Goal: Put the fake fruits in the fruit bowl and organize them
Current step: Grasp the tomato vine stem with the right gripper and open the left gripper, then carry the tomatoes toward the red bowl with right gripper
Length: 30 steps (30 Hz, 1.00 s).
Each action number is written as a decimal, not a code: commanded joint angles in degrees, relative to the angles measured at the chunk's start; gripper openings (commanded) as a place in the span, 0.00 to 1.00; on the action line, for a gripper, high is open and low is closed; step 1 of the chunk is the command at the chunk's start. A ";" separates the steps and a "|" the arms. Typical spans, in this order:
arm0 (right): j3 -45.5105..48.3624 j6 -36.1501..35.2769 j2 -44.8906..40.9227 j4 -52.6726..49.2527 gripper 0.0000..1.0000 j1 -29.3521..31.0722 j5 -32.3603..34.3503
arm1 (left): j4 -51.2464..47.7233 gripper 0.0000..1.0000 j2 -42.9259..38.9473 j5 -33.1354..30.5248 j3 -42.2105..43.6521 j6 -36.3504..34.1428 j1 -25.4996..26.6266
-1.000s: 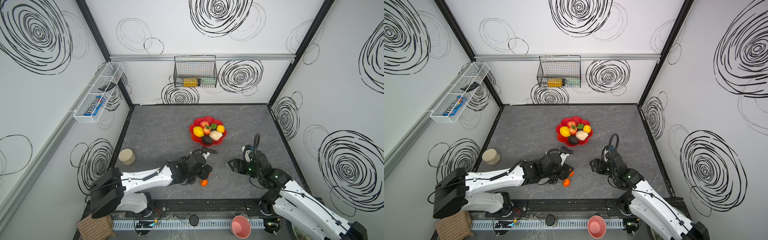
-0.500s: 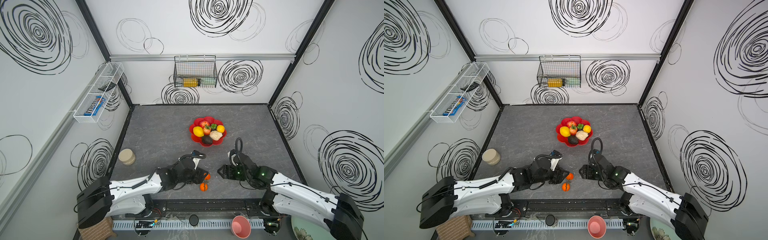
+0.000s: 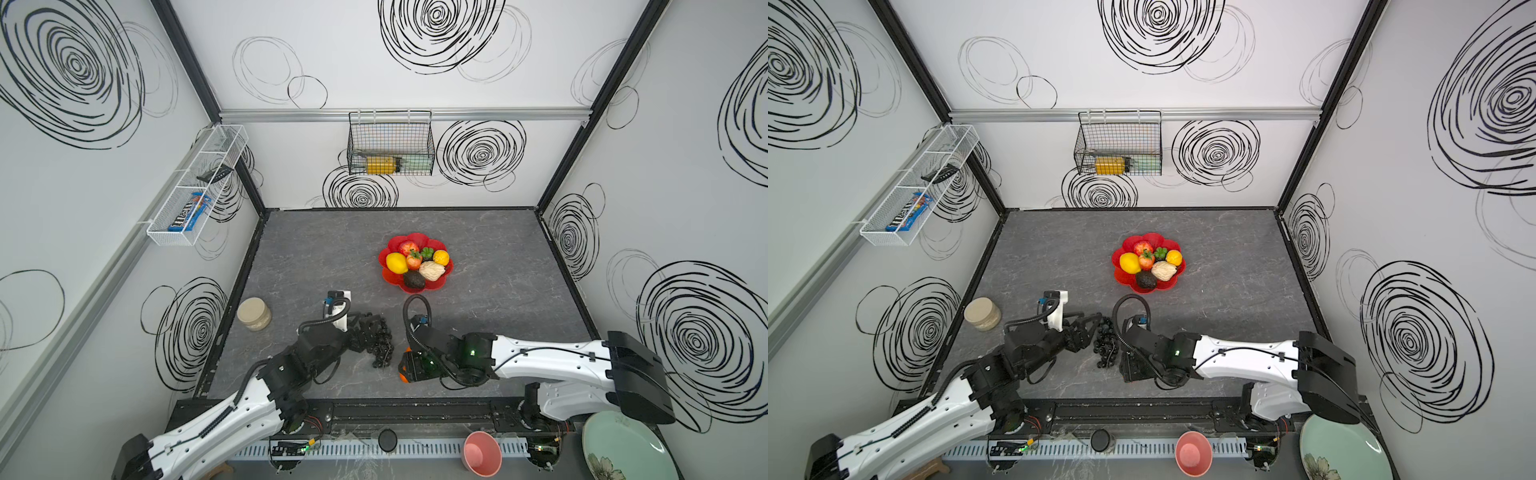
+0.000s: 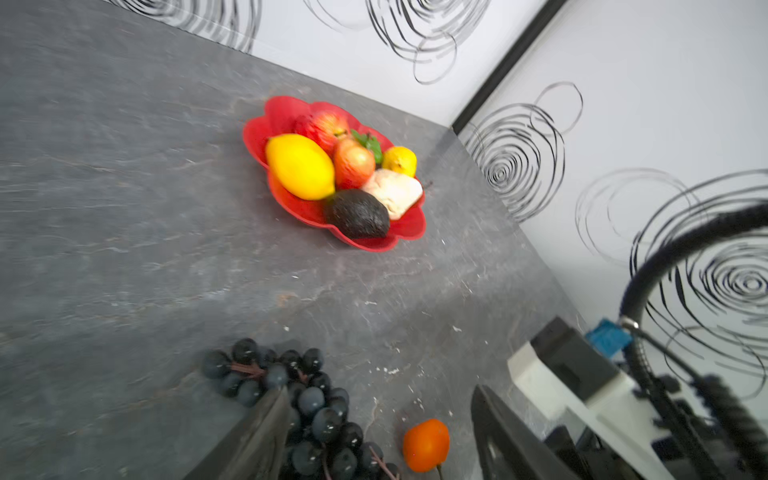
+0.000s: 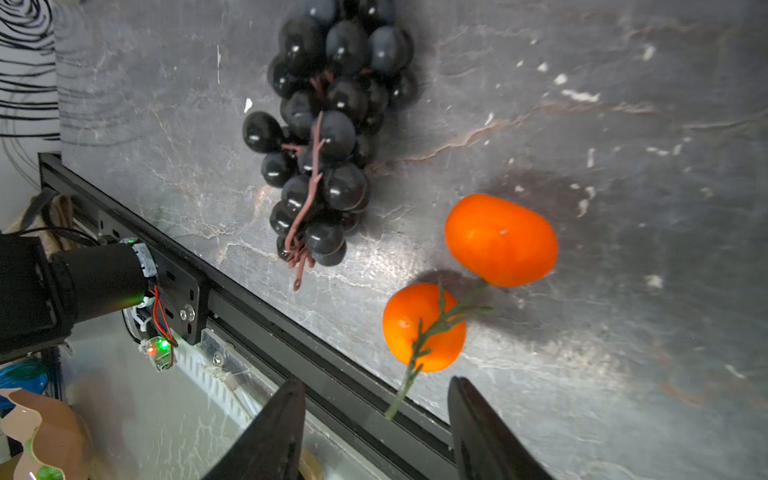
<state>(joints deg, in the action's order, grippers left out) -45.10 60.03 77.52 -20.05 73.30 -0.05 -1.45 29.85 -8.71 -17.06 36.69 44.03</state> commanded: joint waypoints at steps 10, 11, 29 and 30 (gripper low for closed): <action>-5.73 1.42 7.63 -8.75 0.53 2.20 -0.63 | -2.40 0.78 -4.91 -2.33 3.58 -0.90 -3.07; -5.91 1.31 8.01 -8.42 0.52 2.21 -0.73 | -1.96 0.78 -4.96 -1.98 3.85 -1.04 -3.07; -8.81 1.14 11.58 -12.50 0.06 3.13 1.59 | -1.43 0.81 -7.16 -1.44 5.37 -1.34 -3.52; -8.98 0.96 11.18 -12.96 0.04 3.04 2.05 | -1.36 0.80 -7.21 -1.42 5.45 -1.35 -3.60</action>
<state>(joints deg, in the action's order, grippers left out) -52.42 60.64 88.99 -29.65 75.92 -0.25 -5.08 22.85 -10.31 -12.47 36.12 40.93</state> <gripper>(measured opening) 0.059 0.805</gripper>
